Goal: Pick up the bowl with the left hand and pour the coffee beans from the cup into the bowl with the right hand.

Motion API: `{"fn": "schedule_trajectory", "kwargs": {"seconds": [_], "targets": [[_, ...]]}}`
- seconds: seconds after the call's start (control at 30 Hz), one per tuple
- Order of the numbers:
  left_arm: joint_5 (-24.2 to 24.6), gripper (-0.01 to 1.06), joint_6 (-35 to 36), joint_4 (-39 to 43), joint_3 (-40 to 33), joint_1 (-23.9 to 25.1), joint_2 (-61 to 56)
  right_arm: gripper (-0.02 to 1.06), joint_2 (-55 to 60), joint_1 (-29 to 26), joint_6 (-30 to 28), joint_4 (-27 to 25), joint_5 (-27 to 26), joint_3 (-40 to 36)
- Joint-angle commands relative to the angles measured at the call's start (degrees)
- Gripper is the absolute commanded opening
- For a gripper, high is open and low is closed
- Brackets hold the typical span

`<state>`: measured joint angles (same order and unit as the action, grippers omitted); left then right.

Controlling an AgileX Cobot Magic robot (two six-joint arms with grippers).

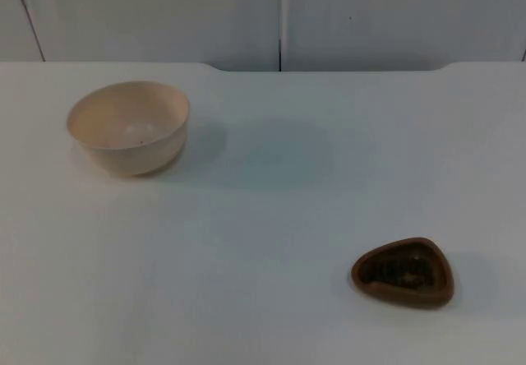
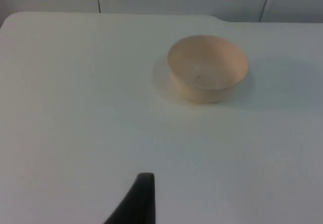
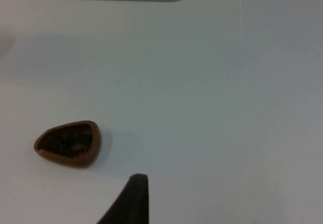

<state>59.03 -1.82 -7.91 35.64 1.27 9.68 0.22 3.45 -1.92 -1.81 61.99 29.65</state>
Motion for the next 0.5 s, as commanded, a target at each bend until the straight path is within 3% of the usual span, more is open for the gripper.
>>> {"fn": "schedule_trajectory", "kwargs": {"seconds": [0.0, 0.47], "targets": [[-1.4, 1.05, 0.1, -0.9, 1.6, 0.2, 1.9, 1.05, -0.2, -0.3, -0.3, 0.1, -0.2, -0.1], [-4.4, 1.05, 0.1, -1.6, 7.6, 0.2, 11.3, 1.05, -0.2, -0.3, -0.3, 0.1, -0.2, -0.1]]}}
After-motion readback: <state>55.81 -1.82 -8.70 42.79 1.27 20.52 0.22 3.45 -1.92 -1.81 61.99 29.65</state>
